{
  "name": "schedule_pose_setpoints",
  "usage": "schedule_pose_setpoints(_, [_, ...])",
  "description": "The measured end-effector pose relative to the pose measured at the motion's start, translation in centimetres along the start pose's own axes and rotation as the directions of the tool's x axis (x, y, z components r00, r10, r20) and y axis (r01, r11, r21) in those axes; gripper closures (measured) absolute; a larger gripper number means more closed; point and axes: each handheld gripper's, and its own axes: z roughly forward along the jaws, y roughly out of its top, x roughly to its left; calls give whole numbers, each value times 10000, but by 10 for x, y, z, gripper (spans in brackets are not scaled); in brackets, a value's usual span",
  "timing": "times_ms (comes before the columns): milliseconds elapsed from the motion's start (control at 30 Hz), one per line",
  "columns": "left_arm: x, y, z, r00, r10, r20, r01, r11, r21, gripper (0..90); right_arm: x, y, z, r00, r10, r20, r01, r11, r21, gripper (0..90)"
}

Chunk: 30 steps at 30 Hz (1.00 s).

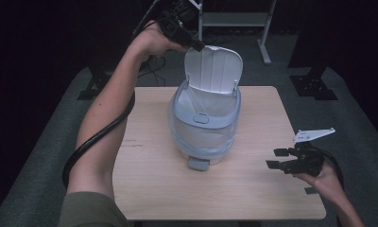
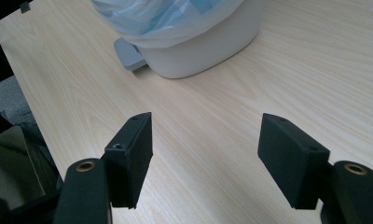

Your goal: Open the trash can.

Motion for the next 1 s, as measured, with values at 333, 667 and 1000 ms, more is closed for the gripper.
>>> schedule_pose_setpoints(333, [15,5,3,9986,-491,-175,486,9984,-277,878,1,-2,-1,10000,6,21,-6,10000,28,343])
schedule_pose_setpoints(667, [26,6,13,9963,-761,-401,751,9969,-249,880,-1,-8,3,9999,120,-52,-120,9998,146,344])
schedule_pose_setpoints(1000, [26,4,17,9969,-747,-252,742,9971,-182,877,0,-9,2,9999,105,-16,-105,9998,185,346])
